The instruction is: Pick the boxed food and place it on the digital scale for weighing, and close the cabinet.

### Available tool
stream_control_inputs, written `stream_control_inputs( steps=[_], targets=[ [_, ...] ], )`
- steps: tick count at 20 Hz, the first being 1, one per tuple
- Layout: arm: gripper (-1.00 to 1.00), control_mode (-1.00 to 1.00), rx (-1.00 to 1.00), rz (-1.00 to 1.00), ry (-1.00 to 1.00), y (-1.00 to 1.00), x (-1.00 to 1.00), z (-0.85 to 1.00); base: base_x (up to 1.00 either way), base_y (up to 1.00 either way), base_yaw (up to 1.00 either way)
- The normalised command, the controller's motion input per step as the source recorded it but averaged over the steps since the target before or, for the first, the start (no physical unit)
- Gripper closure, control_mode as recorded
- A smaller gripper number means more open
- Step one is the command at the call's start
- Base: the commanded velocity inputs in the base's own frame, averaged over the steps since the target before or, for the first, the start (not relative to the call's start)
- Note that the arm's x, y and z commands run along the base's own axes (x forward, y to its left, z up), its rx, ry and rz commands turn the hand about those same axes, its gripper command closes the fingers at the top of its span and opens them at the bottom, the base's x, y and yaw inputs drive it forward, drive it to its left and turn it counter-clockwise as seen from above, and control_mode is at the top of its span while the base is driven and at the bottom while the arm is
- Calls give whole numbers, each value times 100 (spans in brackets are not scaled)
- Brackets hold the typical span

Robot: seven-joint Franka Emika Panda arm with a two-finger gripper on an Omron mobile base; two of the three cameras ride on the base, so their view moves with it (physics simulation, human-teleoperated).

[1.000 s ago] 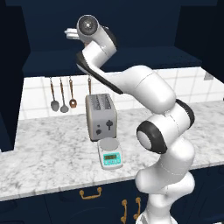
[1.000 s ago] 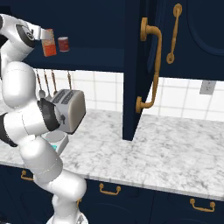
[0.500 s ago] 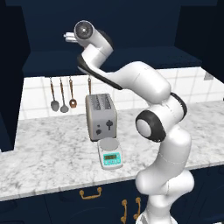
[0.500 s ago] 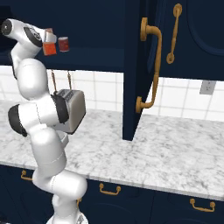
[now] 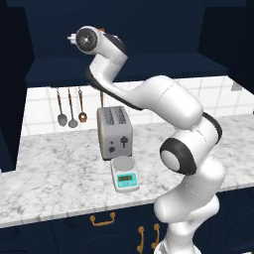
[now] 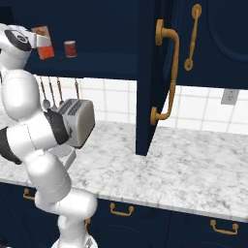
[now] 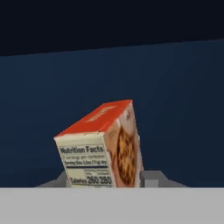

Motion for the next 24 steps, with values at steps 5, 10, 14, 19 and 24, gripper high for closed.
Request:
stream_control_inputs(
  steps=[5, 10, 14, 19, 24],
  targets=[
    [100, -100, 9, -1, -22, -51, -100, 0, 0, 0, 0],
    [100, -100, 12, -2, -12, -57, -100, 0, 0, 0, 0],
    [100, -100, 15, 0, 2, -57, -100, 4, 0, 0, 0],
    [100, -100, 7, 3, 10, -74, -100, -1, 0, 0, 0],
    [100, -100, 0, 23, 9, -50, -100, -36, 0, 0, 0]
  ],
)
